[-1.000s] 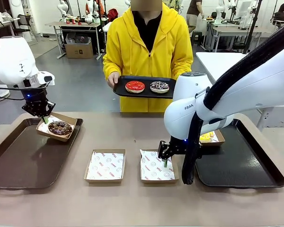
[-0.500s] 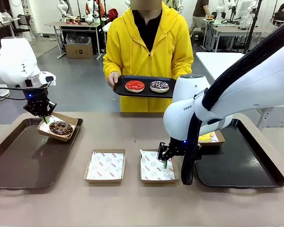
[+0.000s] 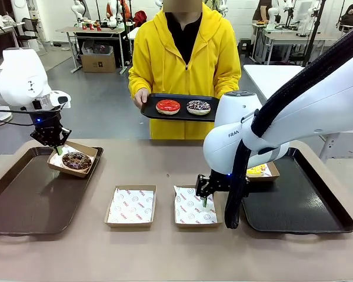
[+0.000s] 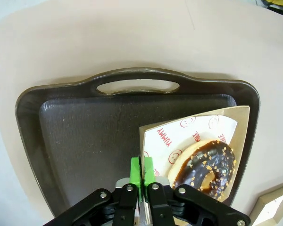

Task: Individually package the donuts and arrange them on the tray.
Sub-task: Place the picked Paper togo box on the Handle tray while simultaneously picking up another Paper togo box from the table with the other hand.

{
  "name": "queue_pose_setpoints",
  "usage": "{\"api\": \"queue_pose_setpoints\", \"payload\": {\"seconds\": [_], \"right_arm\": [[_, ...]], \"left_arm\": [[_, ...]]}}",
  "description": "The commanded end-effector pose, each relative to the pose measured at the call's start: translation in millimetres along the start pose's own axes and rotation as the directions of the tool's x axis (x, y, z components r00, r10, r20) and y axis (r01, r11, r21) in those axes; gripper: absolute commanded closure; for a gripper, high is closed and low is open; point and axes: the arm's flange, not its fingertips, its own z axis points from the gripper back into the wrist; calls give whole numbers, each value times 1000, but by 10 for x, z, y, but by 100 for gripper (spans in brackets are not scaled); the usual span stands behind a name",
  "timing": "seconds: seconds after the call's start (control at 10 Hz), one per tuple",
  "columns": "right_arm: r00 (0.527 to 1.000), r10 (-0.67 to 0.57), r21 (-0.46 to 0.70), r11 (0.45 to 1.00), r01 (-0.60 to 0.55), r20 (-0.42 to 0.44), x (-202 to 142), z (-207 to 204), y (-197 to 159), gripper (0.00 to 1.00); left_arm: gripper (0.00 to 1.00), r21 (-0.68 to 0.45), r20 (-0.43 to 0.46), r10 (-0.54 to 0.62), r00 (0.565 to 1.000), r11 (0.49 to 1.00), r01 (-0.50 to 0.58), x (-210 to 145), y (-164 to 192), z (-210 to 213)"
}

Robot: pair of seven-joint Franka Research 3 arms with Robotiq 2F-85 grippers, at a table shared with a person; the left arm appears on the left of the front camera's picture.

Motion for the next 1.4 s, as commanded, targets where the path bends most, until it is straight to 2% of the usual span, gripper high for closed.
{"api": "queue_pose_setpoints", "payload": {"seconds": [0.0, 0.1, 0.2, 0.3, 0.4, 0.5, 0.6, 1.1, 1.2, 1.3], "right_arm": [[1000, -11, 11, 1000, 11, 18, -13, -47, 43, 60], [1000, -14, 11, 1000, 14, 20, -14, -45, 43, 100], [1000, -16, 11, 1000, 15, 20, -16, -43, 44, 100], [1000, -15, 9, 1000, 15, 20, -16, -40, 46, 100], [1000, -20, 5, 1000, 20, 20, -14, -40, 45, 88], [999, -25, 1, 1000, 25, 21, -15, -36, 45, 98], [999, -29, -2, 1000, 29, 21, -15, -34, 44, 100], [999, -40, 4, 999, 40, 14, -11, -38, 46, 100], [999, -38, -13, 999, 38, 4, -7, -31, 57, 100], [998, -43, -27, 999, 42, -37, 19, -1, 81, 100]], "left_arm": [[43, -7, -12, -11, 1000, 1000, 11, 59, -4, 27], [0, -6, -16, -14, 1000, 1000, 14, 62, -5, 25], [40, -5, -19, -15, 1000, 1000, 15, 58, -5, 27], [0, -4, -21, -15, 1000, 1000, 15, 57, -4, 29], [0, -3, -24, -15, 1000, 1000, 15, 55, -4, 33], [0, -2, -26, -17, 1000, 1000, 17, 54, -3, 33], [2, -4, -30, -18, 999, 1000, 18, 56, -2, 32], [0, -25, -32, -21, 999, 999, 20, 38, 2, 57], [0, -44, -23, -26, 999, 999, 25, 2, 7, 86], [0, -111, -40, -38, 998, 993, 33, -83, 56, 164]]}}
